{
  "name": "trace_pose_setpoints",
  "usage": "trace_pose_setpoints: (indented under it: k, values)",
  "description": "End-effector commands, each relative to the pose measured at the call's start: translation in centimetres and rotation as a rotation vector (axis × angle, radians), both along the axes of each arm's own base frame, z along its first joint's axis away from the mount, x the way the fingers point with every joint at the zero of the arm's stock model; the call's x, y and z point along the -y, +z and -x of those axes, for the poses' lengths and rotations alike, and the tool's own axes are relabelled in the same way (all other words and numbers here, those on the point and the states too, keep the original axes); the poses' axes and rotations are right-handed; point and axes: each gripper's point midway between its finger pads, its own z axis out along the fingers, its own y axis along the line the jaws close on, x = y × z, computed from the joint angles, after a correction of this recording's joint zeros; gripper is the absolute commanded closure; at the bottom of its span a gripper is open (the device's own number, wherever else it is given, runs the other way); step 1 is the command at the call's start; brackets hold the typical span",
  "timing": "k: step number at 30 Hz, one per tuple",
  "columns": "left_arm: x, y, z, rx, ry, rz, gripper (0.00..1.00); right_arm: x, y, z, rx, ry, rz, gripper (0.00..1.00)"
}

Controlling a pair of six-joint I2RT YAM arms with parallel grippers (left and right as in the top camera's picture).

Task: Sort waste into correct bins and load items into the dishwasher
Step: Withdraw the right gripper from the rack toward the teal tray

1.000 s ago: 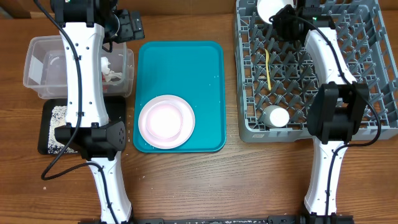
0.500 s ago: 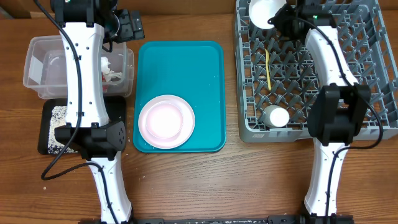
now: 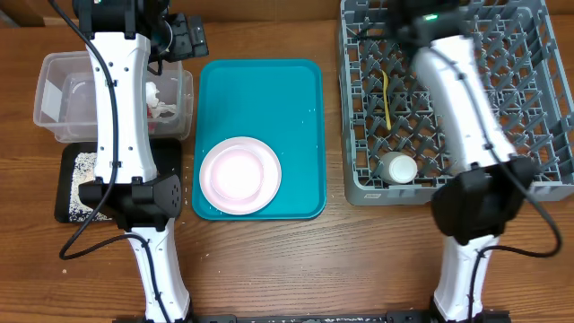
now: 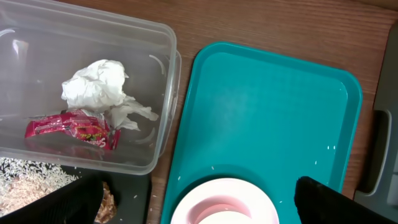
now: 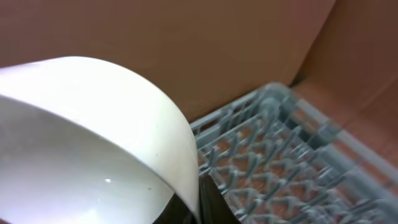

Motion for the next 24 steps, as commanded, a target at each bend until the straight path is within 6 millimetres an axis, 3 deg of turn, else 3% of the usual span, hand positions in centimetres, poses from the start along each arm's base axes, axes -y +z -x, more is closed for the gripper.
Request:
trace_pose_setpoints:
  k: [1,4,10,24]
  values:
    - [-0.1,0.4,0.1,0.009,0.007,0.011,0.00,-0.2,-0.4,1.1,-0.092,-0.133,0.299,0.96]
    - [-0.1,0.4,0.1,0.009,0.007,0.011,0.00,-1.5,-3.2,0.5,-0.148,-0.132,0.361,0.96]
    - [-0.1,0.4,0.1,0.009,0.007,0.011,0.00,-1.1,-7.6,0.3,-0.241,-0.200,0.474,0.96]
    - [-0.1,0.4,0.1,0.009,0.007,0.011,0.00,-2.3,-12.1,-1.0,-0.307,-0.107,0.440,0.96]
